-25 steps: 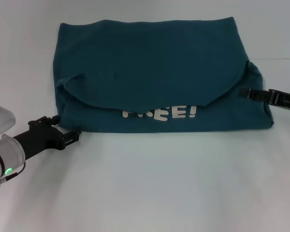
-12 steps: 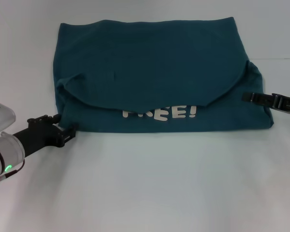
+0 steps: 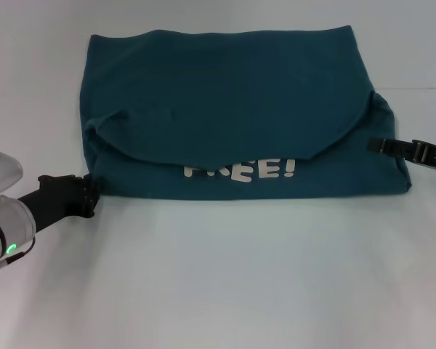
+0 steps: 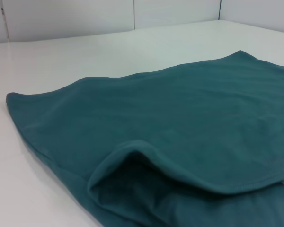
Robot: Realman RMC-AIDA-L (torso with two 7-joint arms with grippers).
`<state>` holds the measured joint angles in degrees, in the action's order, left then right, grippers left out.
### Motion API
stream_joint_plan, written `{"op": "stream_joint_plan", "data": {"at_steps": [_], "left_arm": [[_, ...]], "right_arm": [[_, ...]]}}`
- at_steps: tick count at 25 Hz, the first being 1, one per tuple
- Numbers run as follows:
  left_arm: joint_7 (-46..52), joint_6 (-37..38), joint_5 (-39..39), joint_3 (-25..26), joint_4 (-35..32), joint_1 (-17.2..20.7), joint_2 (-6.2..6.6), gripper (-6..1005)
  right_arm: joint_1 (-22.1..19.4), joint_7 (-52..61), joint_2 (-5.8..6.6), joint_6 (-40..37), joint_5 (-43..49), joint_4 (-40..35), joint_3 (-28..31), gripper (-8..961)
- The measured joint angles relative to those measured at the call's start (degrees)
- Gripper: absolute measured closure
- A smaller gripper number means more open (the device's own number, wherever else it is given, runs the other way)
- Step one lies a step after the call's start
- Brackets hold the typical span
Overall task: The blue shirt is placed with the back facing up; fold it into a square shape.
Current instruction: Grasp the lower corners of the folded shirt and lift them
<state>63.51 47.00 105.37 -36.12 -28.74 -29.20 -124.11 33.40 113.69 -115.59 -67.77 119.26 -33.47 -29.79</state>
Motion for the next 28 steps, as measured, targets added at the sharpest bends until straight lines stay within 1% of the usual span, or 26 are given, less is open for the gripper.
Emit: {"op": "stream_joint_plan", "data": {"at_steps": [2,7,13,16,18,21,28], "left_arm": [[0.1,0.1,0.0,0.0,-0.2,0.0,0.02,853],[0.6,0.5,0.0,0.0,-0.3,0.1,0.02,982],[0.9,0.9,0.0,0.0,-0.4,0.3,0.01,982],[1.4,1.3,0.0,0.0,-0.4,0.3,0.01,982],[1.5,2.0,-0.1,0.0,-0.4,0.3,0.01,982],[1.6,2.7,-0.3,0.0,-0.4,0.3,0.01,982],[2.3,3.1,-0.2,0.0,-1.1,0.1,0.08,982]], "right_arm": [[0.0,0.0,0.04,0.5,0.0,0.0,-0.1,263],[0.1,0.4,0.02,2.8,1.5,0.1,-0.7,263],[0.5,1.3,-0.22,6.7,3.8,0.3,-1.2,265],[0.6,2.5,-0.28,9.1,4.7,0.7,-2.9,267],[0.6,2.8,-0.56,10.2,4.8,0.9,-4.0,269],[0.5,2.8,-0.92,10.6,4.8,1.0,-4.4,270],[-0.5,2.8,-0.95,10.8,4.8,1.5,-4.1,306]]}}
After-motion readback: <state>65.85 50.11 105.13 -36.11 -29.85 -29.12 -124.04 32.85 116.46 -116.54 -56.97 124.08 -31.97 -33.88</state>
